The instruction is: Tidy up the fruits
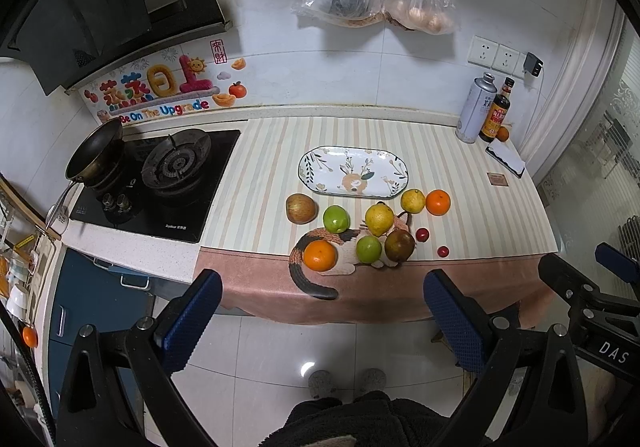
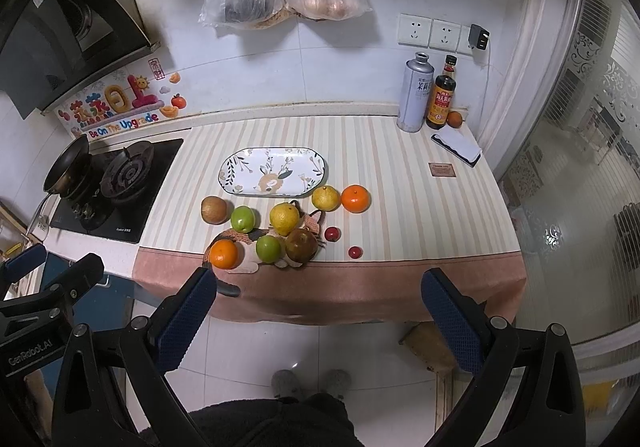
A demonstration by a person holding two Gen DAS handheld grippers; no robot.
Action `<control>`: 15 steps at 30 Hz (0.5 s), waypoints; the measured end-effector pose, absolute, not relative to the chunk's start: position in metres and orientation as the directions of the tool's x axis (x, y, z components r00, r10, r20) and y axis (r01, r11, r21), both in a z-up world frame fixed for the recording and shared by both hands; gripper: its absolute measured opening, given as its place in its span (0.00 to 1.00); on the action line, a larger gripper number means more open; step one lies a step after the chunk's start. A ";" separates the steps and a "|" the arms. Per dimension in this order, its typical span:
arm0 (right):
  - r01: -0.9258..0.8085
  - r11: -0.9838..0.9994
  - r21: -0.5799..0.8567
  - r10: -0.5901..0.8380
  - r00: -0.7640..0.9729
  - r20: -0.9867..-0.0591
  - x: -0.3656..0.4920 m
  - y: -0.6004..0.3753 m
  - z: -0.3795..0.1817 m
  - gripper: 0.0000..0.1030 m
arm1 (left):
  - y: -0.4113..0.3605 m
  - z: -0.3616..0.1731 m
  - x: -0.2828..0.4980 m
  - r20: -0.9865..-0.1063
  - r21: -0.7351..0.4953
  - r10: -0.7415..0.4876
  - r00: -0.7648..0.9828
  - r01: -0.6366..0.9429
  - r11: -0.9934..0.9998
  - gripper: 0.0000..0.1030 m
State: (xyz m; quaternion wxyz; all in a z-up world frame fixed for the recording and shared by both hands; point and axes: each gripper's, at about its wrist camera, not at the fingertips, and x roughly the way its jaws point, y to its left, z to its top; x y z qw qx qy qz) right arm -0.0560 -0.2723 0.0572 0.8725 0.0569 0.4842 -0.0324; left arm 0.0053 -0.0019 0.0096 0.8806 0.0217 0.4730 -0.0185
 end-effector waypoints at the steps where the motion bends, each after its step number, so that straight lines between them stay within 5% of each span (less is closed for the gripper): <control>1: 0.111 0.991 0.068 -0.001 0.530 -0.848 -0.057 -0.271 0.058 1.00 | -0.002 0.010 0.006 -0.833 0.021 -0.012 0.552 0.052 0.998 1.00; 15: 0.112 0.991 0.071 0.000 0.532 -0.847 -0.056 -0.271 0.059 1.00 | -0.005 0.013 0.001 -0.831 0.024 -0.011 0.557 0.055 0.998 1.00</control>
